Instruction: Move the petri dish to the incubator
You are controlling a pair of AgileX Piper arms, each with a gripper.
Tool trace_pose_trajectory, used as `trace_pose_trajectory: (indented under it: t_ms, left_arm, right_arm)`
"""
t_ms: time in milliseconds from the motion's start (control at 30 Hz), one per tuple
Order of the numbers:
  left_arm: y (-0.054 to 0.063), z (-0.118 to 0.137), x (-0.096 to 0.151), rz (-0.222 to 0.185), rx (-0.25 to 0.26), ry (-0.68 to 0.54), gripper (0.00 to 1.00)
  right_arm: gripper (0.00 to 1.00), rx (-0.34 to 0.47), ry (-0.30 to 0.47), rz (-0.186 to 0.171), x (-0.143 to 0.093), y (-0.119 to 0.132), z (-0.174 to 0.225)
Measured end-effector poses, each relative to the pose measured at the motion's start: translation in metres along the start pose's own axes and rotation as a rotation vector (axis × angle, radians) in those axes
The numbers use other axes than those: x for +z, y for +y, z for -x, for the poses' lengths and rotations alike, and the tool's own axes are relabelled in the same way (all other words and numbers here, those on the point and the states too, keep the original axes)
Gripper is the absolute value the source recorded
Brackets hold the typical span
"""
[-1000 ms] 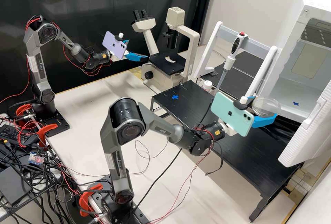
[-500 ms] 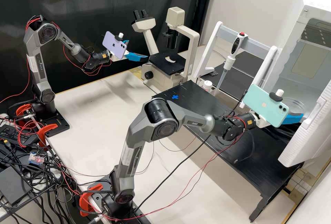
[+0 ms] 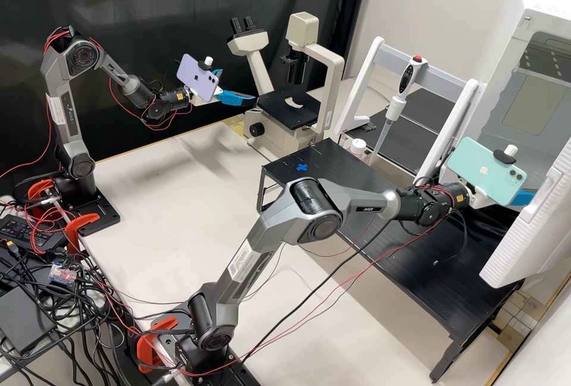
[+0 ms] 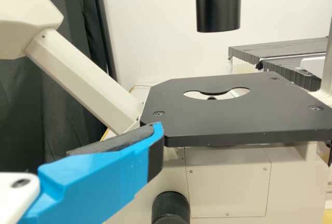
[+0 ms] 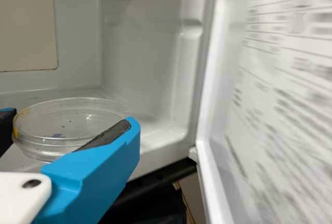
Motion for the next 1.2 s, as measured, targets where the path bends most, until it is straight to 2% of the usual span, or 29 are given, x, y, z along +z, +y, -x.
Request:
trace_pose_trajectory:
  t_ms: [233,400,833,867,967,1100,1200]
  left_arm:
    - [0.0,0.0,0.0,0.0,0.0,0.0,1.0]
    - [0.0,0.0,0.0,0.0,0.0,0.0,1.0]
    - [0.0,0.0,0.0,0.0,0.0,0.0,1.0]
    - [0.0,0.0,0.0,0.0,0.0,0.0,1.0]
    - [0.0,0.0,0.0,0.0,0.0,0.0,1.0]
    - [0.0,0.0,0.0,0.0,0.0,0.0,1.0]
    - [0.0,0.0,0.0,0.0,0.0,0.0,1.0]
  right_arm:
    - [0.0,-0.03,-0.023,0.024,-0.001,-0.018,-0.021]
    - [0.0,-0.032,-0.039,0.006,0.004,-0.024,-0.034]
    - [0.0,-0.022,-0.026,0.016,0.01,-0.032,-0.05]
    - [1.0,-0.024,-0.028,0.016,0.011,-0.033,-0.051]
    - [1.0,-0.026,-0.028,0.014,0.011,-0.035,-0.051]
    - [1.0,-0.026,-0.031,0.047,0.009,-0.038,-0.051]
    - [1.0,-0.025,-0.042,0.058,0.01,-0.039,-0.051]
